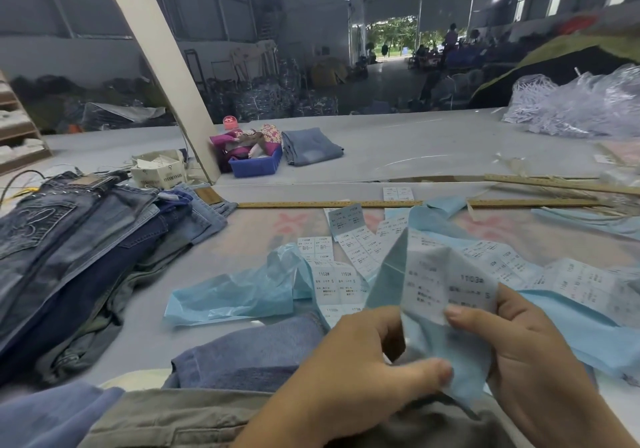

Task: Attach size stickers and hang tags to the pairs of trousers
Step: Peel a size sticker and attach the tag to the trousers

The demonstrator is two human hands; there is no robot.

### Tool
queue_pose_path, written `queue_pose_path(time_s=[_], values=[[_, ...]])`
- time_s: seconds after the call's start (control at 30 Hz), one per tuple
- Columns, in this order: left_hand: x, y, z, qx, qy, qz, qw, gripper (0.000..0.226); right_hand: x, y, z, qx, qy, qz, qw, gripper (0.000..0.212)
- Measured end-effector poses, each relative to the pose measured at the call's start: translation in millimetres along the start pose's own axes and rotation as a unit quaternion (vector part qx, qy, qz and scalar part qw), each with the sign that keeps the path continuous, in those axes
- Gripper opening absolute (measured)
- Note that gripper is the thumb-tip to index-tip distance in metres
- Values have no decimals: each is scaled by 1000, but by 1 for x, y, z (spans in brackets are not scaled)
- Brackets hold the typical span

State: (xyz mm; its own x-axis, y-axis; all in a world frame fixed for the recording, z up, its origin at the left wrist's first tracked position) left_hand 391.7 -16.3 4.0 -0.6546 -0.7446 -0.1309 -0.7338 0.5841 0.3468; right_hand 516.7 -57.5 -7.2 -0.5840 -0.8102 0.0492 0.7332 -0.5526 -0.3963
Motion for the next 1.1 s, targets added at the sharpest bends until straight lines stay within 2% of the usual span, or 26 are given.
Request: queue_pose_path(time_s=[0.1, 0.17, 0.33, 0.4, 0.47, 0.57, 0.67, 0.73, 0.83, 0.93, 1.0, 1.03, 1.07, 1.1], values=[[0, 1, -2, -106, -38, -2, 994, 24, -7, 17, 4, -20, 21, -69, 997, 29], [-2, 3, -2, -154, -46, -19, 987, 14, -9, 20, 5, -26, 22, -80, 996, 30], [-2, 5, 5, -148, -19, -33, 988, 17, -9, 15, 1, -23, 17, -66, 997, 30], [-5, 17, 7, -146, -17, -87, 985, 7, -9, 11, -1, -49, 3, -47, 998, 27], [-9, 39, 5, -150, -13, -165, 975, 20, -9, 8, -6, -60, -27, -33, 997, 29], [-23, 93, -5, -163, -10, -297, 941, 15, -9, 8, -18, -12, -58, -36, 998, 29], [-37, 165, -15, -254, -18, -423, 869, 27, -9, 6, -32, 127, -61, -24, 990, 14], [-41, 203, -9, -322, 1, -465, 825, 32, -6, 3, -47, 221, -78, 12, 972, 15], [-32, 242, 50, -349, 92, -494, 791, 33, -3, -3, -64, 341, -81, 73, 934, 17], [-7, 266, 122, -294, 221, -515, 774, 25, -3, -6, -71, 412, -66, 102, 903, 20], [6, 276, 140, -291, 290, -539, 736, 53, -4, -6, -74, 433, -64, 110, 892, 24], [6, 277, 130, -336, 274, -546, 717, 69, -5, -7, -76, 441, -67, 115, 888, 25], [-1, 270, 112, -382, 215, -545, 715, 76, -5, -7, -77, 447, -72, 121, 883, 25], [-15, 253, 94, -400, 132, -514, 747, 76, -5, -8, -79, 452, -76, 126, 880, 23]])
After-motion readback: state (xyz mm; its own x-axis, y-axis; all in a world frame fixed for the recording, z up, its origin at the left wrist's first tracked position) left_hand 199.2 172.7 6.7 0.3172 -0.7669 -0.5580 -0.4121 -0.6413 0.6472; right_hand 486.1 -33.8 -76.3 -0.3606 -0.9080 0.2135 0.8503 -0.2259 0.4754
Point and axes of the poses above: each hand's wrist, its own x-axis away from the middle knuckle, its own y-axis out of the back of the hand, z = x × y, the point moved 9 cm from there along -x, towards the middle knuckle, and after that the axes turned 13 degrees about -z, right-handed, at the moved point
